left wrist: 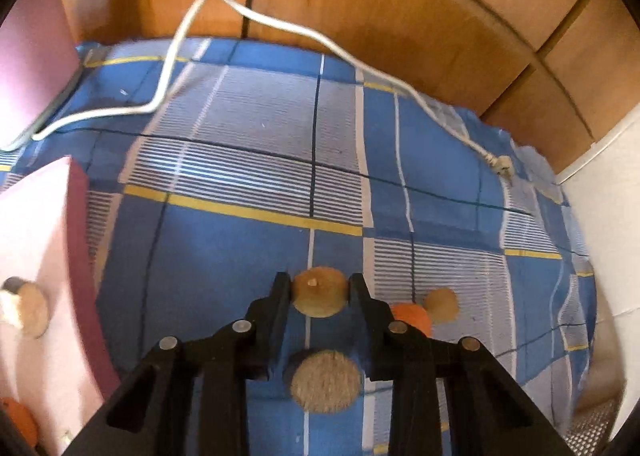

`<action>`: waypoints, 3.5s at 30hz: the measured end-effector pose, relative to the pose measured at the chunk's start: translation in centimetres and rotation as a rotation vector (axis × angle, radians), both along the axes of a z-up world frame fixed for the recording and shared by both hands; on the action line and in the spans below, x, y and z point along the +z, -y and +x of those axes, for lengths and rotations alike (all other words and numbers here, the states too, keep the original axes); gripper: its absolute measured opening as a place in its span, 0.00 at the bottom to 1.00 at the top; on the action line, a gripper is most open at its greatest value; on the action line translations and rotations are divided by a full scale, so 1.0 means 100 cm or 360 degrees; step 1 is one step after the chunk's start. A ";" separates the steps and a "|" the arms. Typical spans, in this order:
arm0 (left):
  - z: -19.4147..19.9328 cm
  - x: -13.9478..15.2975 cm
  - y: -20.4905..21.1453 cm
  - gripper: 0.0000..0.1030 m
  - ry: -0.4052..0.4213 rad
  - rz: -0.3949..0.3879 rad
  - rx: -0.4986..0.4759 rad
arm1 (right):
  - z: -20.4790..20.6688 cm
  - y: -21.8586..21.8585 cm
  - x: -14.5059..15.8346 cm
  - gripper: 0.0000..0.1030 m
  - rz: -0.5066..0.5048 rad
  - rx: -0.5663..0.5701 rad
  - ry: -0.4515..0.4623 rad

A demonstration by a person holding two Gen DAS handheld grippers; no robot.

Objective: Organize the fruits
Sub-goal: 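Reach the left tool to the small brown round fruit and grasp it, then carry the small brown fruit into the tray and open the left tool, then reach the right tool to the red tomato and grasp it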

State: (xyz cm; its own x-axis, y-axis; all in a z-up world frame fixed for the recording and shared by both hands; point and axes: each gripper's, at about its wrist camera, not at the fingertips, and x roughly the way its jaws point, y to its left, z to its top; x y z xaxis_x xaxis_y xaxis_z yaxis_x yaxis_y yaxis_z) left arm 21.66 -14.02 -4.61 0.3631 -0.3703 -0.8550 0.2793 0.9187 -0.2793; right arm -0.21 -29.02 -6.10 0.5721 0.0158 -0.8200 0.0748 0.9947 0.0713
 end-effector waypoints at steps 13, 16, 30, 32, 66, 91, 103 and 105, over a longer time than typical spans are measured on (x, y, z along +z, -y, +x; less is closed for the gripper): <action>-0.086 0.039 -0.054 0.29 0.0163 -0.0133 -0.0003 | 0.001 0.001 0.000 0.35 0.0038 -0.0054 -0.0020; -0.104 0.041 -0.079 0.29 0.0188 -0.0133 0.0048 | 0.001 -0.001 -0.001 0.35 0.0003 -0.0050 -0.0029; -0.137 0.055 -0.225 0.29 0.0425 0.0038 0.0678 | 0.003 -0.017 -0.004 0.57 -0.0070 -0.0069 -0.0018; -0.137 0.058 -0.232 0.29 0.0499 0.0124 0.0728 | 0.003 -0.023 -0.005 0.62 -0.0106 -0.0071 -0.0017; -0.110 0.023 -0.231 0.66 0.0444 0.0184 0.0955 | -0.004 -0.029 -0.006 0.65 -0.0108 -0.0217 0.0031; -0.184 0.048 -0.220 0.80 0.0571 0.0183 0.0900 | -0.022 0.005 -0.002 0.65 -0.0077 -0.0742 0.0083; -0.208 0.035 -0.235 0.88 0.0525 0.0237 0.0982 | -0.028 0.020 0.014 0.64 -0.0063 -0.0839 0.0147; -0.208 0.033 -0.236 0.88 0.0515 0.0236 0.0989 | -0.028 0.023 0.017 0.60 -0.0063 -0.0834 0.0159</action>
